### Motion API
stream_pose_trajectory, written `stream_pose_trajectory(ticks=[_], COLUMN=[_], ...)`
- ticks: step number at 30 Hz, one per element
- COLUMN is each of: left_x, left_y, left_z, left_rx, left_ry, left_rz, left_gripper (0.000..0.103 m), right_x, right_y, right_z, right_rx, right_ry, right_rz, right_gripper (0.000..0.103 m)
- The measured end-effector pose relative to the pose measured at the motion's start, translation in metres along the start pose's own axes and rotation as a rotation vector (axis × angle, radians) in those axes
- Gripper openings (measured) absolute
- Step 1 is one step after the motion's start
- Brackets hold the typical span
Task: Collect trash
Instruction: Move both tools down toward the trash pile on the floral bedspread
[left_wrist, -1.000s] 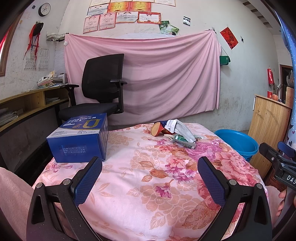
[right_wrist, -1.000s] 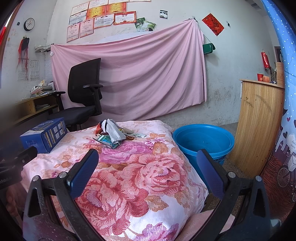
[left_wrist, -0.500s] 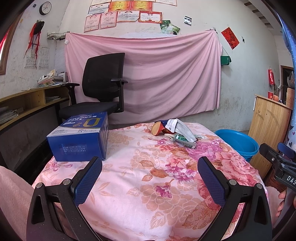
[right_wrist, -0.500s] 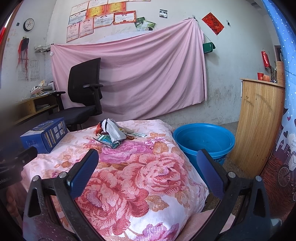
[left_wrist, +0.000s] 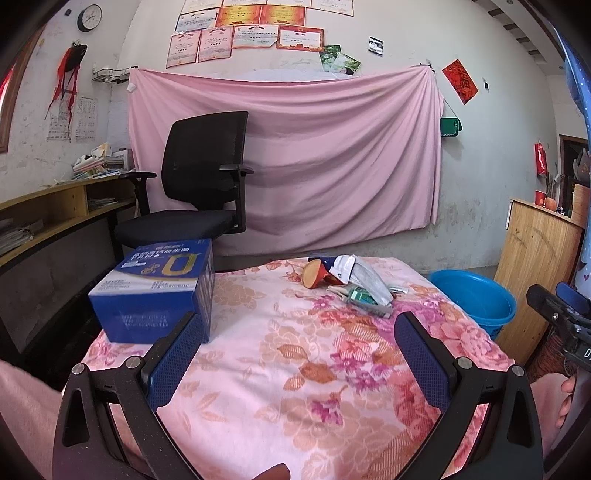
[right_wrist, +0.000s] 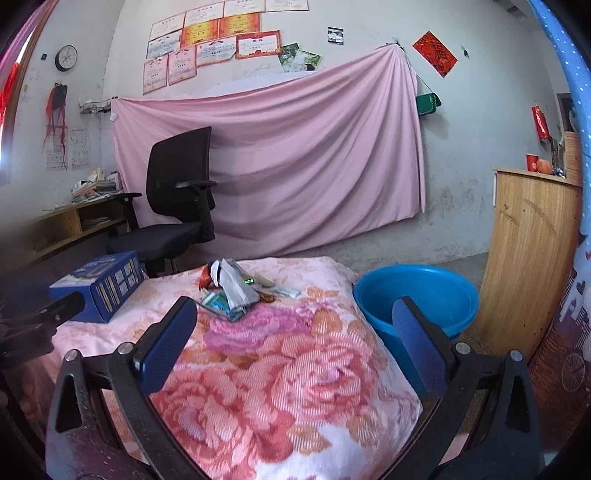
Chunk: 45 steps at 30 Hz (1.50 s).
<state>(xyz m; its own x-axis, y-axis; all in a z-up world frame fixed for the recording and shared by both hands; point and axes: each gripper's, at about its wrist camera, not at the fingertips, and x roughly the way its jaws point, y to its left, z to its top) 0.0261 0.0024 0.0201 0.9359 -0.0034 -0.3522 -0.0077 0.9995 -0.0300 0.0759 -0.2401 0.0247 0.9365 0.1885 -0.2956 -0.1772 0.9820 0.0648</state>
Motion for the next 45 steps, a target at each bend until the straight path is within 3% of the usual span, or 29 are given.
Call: stream_pose_trajectory(ticks=[2,7,14,22,30,34,40,45], left_x=[0.008,0.037,0.093,0.145,0.174,0.176,0.189,0.200], left_y=[0.001,0.000,-0.004,0.010,0.017,0.007,-0.017,-0.030], left_z=[0.010,0.040,0.071,0.065,0.038,0.036,0.026,0.021], left_rx=[-0.005,-0.021,0.027,0.007,-0.089,-0.082,-0.043,-0.040], left_ry=[-0.001,-0.032,-0.046,0.031,0.219,0.273,0.408,0.479], left_rz=[0.007,0.017,0.014,-0.004,-0.073,-0.142,-0.259,-0.312], left_gripper=[0.101,0.101,0.101,0.101,0.098,0.088,0.057,0.047], right_x=[0.009,0.037,0.087,0.158,0.188,0.197,0.212,0.226], right_y=[-0.002,-0.008,-0.015,-0.015,-0.030,-0.031,-0.022,-0.008], right_z=[0.012,0.045,0.084,0.073,0.040,0.037,0.031,0.023], right_rx=[-0.012,-0.072,-0.099,-0.099,-0.054,-0.043,-0.077,-0.129], right_ry=[-0.017,-0.118,-0.154,-0.006,0.172,0.242,0.357,0.437], right_rz=[0.006,-0.074,-0.018,-0.004,0.066,0.122,0.199,0.243], right_gripper=[0.103,0.103,0.103,0.103,0.103,0.103,0.083,0.071])
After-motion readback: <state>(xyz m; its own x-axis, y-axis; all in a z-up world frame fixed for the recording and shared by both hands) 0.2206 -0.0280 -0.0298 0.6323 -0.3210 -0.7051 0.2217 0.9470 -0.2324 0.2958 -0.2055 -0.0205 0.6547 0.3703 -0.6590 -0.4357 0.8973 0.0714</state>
